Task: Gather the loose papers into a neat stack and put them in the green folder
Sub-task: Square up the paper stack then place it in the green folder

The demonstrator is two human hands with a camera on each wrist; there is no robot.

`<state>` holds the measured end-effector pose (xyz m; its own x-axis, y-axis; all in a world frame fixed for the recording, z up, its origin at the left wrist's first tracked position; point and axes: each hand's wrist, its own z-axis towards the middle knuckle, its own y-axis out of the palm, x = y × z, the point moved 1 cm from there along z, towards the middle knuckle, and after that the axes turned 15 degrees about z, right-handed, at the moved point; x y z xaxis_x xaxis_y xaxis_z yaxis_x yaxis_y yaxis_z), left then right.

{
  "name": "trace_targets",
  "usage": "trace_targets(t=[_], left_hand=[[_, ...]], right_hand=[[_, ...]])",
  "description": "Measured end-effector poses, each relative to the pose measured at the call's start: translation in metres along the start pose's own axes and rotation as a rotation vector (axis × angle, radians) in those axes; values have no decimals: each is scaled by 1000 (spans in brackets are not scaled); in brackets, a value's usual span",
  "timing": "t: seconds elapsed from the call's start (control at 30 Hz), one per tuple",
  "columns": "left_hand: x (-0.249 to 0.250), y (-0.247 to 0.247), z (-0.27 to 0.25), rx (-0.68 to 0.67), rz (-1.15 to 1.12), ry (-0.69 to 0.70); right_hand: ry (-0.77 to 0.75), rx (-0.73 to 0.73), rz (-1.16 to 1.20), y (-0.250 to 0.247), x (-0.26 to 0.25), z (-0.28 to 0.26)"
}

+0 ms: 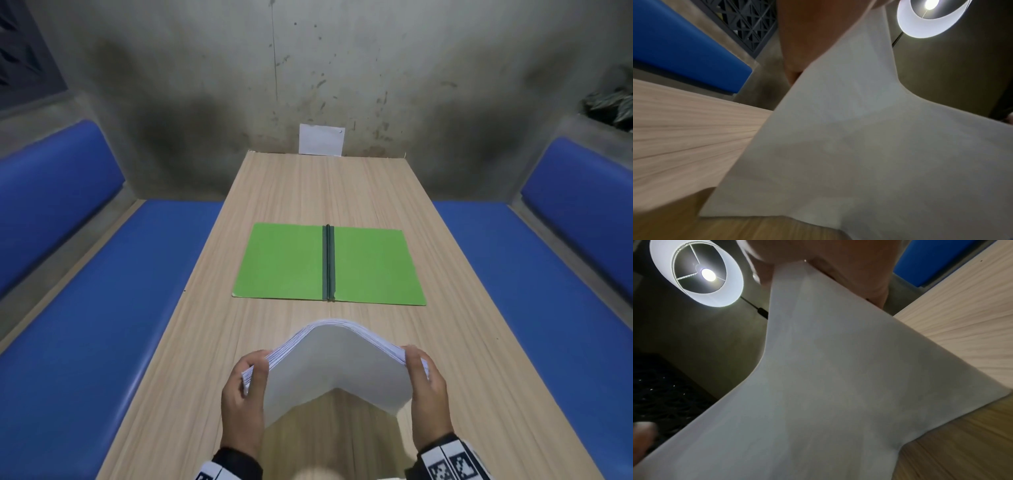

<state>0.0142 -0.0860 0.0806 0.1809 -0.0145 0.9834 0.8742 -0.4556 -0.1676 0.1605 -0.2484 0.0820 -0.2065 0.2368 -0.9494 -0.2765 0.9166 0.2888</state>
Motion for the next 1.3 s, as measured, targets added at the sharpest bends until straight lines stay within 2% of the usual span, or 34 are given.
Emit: trace_targets(t=[0.1, 0.2, 0.3, 0.37, 0.43, 0.53, 0.6, 0.7, 0.8, 0.87, 0.97, 1.1, 1.2, 1.23, 1.3], left_hand=[[3, 4, 2, 34, -48, -85], [5, 2, 4, 9, -13, -57], [-2, -5, 6, -140, 29, 49], [-6, -8, 6, -229, 98, 59], [-8, -8, 9, -205, 154, 52], [-6, -7, 14, -126, 122, 40], [1, -7, 14, -108, 80, 78], [3, -11, 10, -125, 63, 83], [-13, -15, 10, -147, 136, 5], [-16, -17, 8, -156, 215, -30], [-12, -21, 10, -129, 277, -62], [3, -32, 16, -6, 305, -71], [29, -34, 12, 64, 513, 45], [38, -31, 7, 37, 593, 143], [55, -17, -5, -129, 699, 430]], right_hand=[[19, 30, 57, 0, -3, 4], [0, -3, 57, -1, -5, 5], [-24, -188, -31, -7, -3, 1], [2, -252, -116, -10, 0, -1], [12, -236, -144, -13, 5, 1], [41, -122, -98, -13, 9, 4], [19, -107, -71, -12, 3, 2], [4, -113, -67, -13, -3, 0], [89, -89, -110, -23, 9, 2], [137, -95, -131, -28, 19, 3], [96, -112, -174, -30, 17, 6], [40, -218, -159, -22, -13, 5], [-173, -401, -319, -7, -50, -1], [-273, -471, -404, 1, -63, -4], [-477, -572, -642, 17, -84, -11]])
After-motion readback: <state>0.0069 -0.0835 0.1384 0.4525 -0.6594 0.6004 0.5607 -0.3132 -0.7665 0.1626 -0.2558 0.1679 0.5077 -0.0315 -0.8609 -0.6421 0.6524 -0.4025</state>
